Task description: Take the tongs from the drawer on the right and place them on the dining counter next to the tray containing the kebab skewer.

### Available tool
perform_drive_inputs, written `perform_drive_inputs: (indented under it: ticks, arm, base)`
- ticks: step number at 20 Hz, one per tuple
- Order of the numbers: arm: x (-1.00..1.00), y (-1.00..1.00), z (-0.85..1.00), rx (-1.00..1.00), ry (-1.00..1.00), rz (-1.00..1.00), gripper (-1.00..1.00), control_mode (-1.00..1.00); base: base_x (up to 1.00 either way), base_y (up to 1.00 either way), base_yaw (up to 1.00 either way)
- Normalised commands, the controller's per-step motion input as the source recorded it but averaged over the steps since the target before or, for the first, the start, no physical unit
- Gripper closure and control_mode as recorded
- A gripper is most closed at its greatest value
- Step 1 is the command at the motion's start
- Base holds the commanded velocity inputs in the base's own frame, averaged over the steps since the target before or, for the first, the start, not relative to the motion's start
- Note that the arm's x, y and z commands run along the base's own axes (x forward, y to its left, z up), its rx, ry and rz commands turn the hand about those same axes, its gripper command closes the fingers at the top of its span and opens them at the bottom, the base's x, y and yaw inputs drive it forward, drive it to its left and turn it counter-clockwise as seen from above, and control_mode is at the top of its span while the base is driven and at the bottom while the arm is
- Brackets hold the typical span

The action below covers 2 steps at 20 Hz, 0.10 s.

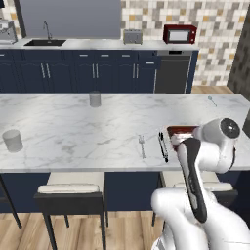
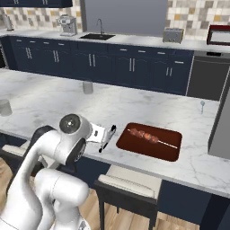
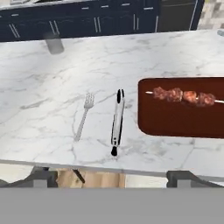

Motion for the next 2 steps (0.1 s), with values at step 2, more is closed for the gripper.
perform_drive_inputs:
  ticks: [2]
  arm:
    - [0.00, -0.22, 0.00, 0.10, -0.04, -0.03, -1.00, -1.00]
  base:
    - [0.00, 0.00, 0.00]
